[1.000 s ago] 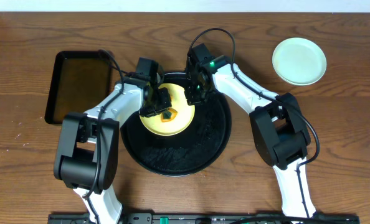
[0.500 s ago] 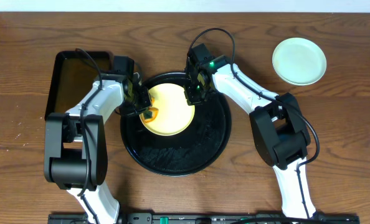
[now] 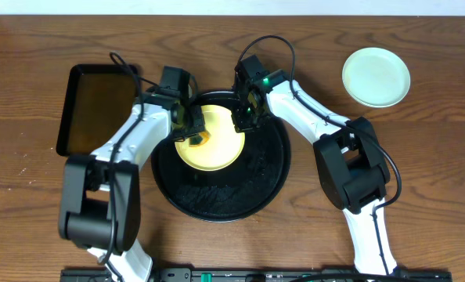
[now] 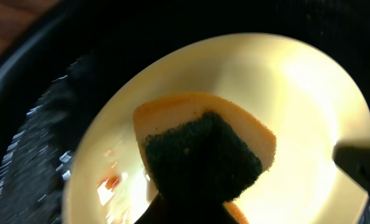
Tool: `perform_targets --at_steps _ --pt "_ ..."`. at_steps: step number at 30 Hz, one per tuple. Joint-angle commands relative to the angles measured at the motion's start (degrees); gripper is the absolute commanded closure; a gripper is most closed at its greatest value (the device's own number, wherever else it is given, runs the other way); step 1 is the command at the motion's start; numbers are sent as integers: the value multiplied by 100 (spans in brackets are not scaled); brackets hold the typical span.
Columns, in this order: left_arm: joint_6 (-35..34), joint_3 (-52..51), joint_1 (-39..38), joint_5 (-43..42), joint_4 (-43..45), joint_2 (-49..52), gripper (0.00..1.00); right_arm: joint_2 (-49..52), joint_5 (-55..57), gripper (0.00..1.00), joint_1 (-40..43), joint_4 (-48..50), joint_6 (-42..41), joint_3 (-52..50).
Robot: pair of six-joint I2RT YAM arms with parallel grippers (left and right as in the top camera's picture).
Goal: Clean dirty plates on tray and stack at the side
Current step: 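Scrub the yellow plate with the sponge while right gripper holds rim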
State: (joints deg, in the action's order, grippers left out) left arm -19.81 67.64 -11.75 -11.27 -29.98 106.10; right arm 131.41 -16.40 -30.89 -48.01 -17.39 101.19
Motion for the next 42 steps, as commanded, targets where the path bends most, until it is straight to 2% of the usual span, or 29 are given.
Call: perform_targets --at_steps 1,4,9,13,15,18,22,27,37,42 --pt "-260 101 -59 -245 153 415 92 92 306 99 -17 -17 -81 33" --pt "-258 101 -52 -675 249 688 92 92 308 99 -17 -22 -81 33" --pt "-275 125 170 -708 -94 774 92 92 308 99 -17 -52 -81 33" --pt "-212 133 533 -240 -772 776 92 92 308 99 -17 -59 -81 33" --pt "101 133 708 76 -1121 780 92 92 308 99 -17 -39 -81 33" --pt "352 133 750 501 -1196 780 92 92 308 99 -17 -17 -83 33" --pt "350 136 684 1189 -960 774 93 92 308 99 -17 -22 -81 33" --pt "350 136 562 1543 -468 737 93 92 308 99 -17 -37 -81 33" --pt "476 136 -140 3265 382 605 93 92 328 99 -17 -50 -83 33" --pt "472 136 -323 4044 501 339 93 92 415 99 -17 -98 -105 33"
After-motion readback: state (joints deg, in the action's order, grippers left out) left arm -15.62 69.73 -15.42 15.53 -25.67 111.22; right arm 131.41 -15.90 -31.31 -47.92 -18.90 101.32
